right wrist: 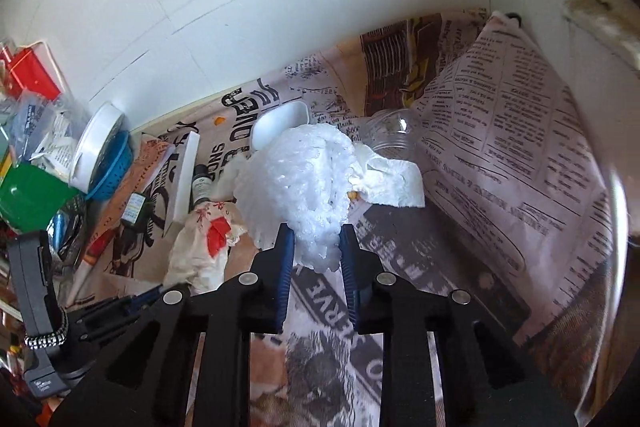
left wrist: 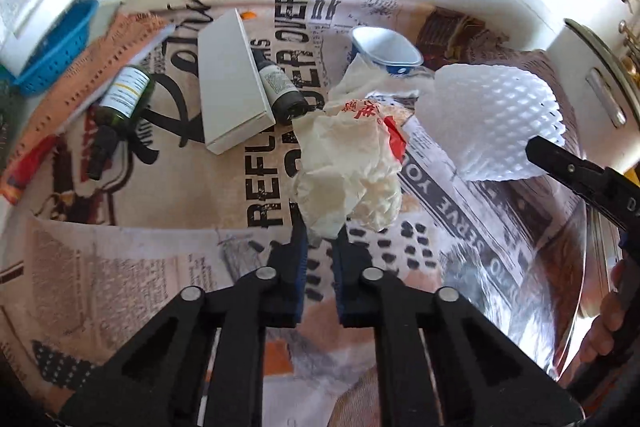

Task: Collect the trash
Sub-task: 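Lift the plastic bag and foam net and carry them over the bucket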

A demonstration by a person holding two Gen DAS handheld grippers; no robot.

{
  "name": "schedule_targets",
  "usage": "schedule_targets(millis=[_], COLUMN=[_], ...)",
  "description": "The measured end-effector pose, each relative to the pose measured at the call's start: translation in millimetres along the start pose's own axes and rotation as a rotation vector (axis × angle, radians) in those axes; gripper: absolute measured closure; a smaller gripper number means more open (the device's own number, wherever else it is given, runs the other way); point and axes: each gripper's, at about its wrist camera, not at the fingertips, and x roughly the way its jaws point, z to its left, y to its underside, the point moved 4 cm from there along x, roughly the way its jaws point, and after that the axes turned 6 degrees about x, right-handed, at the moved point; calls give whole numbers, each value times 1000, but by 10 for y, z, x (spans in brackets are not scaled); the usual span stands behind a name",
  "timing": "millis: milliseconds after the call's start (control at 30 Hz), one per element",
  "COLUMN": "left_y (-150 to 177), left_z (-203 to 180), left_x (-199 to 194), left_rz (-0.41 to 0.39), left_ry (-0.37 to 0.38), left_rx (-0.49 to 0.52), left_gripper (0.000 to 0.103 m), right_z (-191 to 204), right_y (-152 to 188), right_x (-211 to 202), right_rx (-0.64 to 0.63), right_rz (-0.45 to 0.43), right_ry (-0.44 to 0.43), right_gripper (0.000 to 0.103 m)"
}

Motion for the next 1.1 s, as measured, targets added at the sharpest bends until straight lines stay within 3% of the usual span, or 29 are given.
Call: schedule_targets(millis=[400, 733, 1100], left_y=[471, 1463, 2485], left_z=[152, 687, 1182], left_x=[-1128, -2179, -2925], left_rz=[-123, -184, -178], left_ry=[-3, -35, 8], left_rx=[30, 103, 155], left_gripper=[97, 97, 97], right_z=[399, 1209, 1886], right_y=[483, 1392, 2516], right_x=[-848, -1397, -1924], right_rx=[-26, -34, -22], right_rz=[-114, -203, -230], right_ry=[32, 11, 39], right_gripper=[84, 84, 84])
